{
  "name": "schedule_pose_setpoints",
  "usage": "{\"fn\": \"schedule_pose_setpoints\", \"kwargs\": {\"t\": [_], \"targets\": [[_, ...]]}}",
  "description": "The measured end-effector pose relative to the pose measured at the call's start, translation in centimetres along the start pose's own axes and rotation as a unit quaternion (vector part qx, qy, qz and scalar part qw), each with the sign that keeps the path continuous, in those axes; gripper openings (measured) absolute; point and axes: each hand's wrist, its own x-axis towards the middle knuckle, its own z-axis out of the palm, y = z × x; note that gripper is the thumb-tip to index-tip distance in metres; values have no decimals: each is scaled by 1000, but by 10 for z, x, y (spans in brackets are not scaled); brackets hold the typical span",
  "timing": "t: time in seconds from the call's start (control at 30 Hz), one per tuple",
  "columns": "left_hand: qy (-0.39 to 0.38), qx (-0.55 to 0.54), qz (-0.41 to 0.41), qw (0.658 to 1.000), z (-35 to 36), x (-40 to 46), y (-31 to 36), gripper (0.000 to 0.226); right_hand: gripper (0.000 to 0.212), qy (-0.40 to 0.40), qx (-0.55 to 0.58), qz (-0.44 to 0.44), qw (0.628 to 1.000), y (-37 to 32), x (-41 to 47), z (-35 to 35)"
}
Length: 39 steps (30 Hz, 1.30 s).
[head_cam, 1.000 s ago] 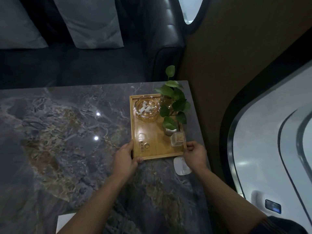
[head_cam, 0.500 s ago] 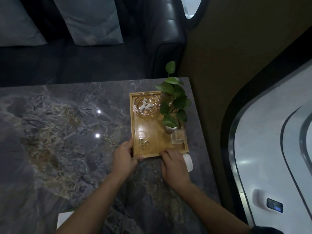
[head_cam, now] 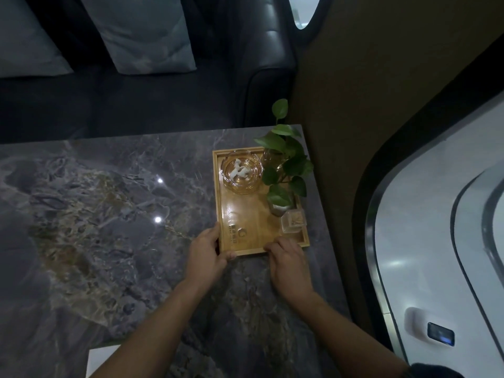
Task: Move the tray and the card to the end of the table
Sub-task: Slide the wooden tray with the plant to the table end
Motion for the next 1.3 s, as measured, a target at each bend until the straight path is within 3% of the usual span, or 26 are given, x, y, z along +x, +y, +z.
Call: {"fn": "schedule_pose_setpoints", "kwargs": {"t": [0.83, 1.3], "targets": [[-41, 14, -4, 999, 39, 15, 40, 87, 17, 25, 0, 58, 998, 44, -5, -21], [-34, 58, -15, 998, 46, 13, 55, 70, 18, 20, 25, 74, 997, 57, -5, -24]]}}
